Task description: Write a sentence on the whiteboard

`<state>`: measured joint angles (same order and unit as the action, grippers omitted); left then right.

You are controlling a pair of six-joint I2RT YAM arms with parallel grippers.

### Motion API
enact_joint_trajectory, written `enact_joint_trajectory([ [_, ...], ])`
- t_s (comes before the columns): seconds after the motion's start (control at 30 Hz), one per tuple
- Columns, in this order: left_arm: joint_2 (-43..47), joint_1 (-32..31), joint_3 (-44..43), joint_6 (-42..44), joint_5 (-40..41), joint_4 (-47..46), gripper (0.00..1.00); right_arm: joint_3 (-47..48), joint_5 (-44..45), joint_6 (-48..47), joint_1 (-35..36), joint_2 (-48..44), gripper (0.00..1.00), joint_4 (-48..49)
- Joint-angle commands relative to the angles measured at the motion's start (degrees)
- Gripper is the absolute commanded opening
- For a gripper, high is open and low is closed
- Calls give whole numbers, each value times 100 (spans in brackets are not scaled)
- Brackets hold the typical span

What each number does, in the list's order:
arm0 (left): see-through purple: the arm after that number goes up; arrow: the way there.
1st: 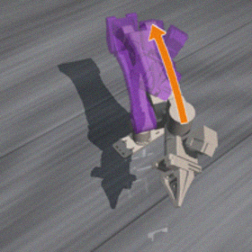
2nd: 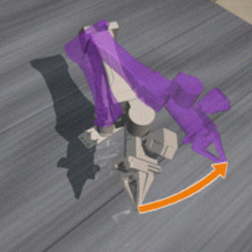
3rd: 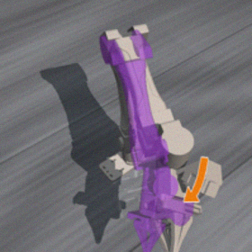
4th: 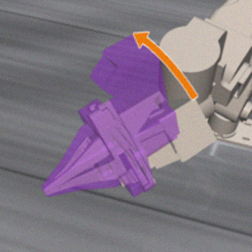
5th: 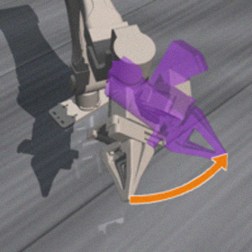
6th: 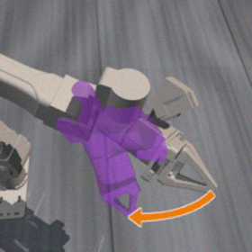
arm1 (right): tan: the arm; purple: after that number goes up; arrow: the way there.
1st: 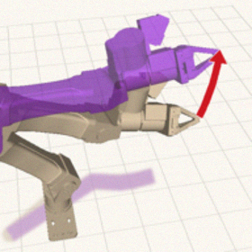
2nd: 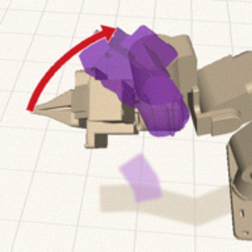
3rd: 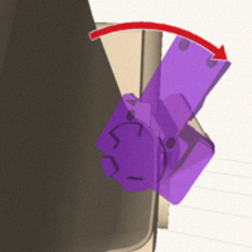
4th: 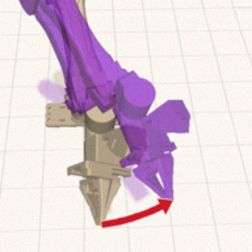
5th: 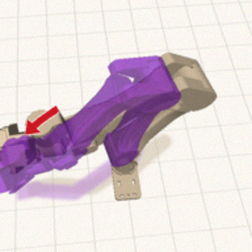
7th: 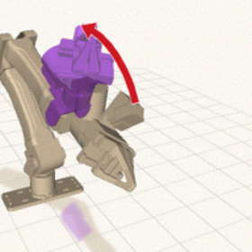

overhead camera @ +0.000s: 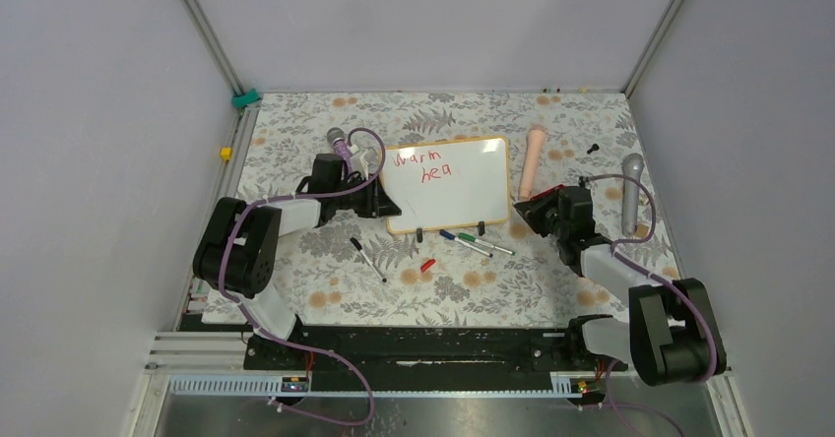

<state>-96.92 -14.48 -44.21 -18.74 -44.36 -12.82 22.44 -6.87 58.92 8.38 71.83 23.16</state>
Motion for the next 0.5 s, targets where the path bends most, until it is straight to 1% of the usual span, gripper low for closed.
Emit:
enact_joint_trajectory([
  [0.0, -116, -66, -132, 2, 28, -6, 29, 427, 611, -703, 221, -461, 0, -1015],
  [0.03, -117, -66, -133, 2, 32, 0, 29, 595, 983, -847, 217, -520, 0, -1200],
  [0.13, -109, -67, -132, 2, 61, 22, 28, 1052, 1703, -1237, 216, -687, 0, -1708],
  [0.2, -107, -66, -139, 2, 51, 30, 27, 1433, 2049, -1578, 216, -823, 0, -1943],
  [0.33, -126, -64, -163, 0, 46, 63, 19, 1965, 2155, -2512, 321, -1082, 0, -2153],
  [0.47, -156, -69, -184, 3, 35, 88, 13, 2426, 1960, -3241, 731, -1143, 0, -2597],
])
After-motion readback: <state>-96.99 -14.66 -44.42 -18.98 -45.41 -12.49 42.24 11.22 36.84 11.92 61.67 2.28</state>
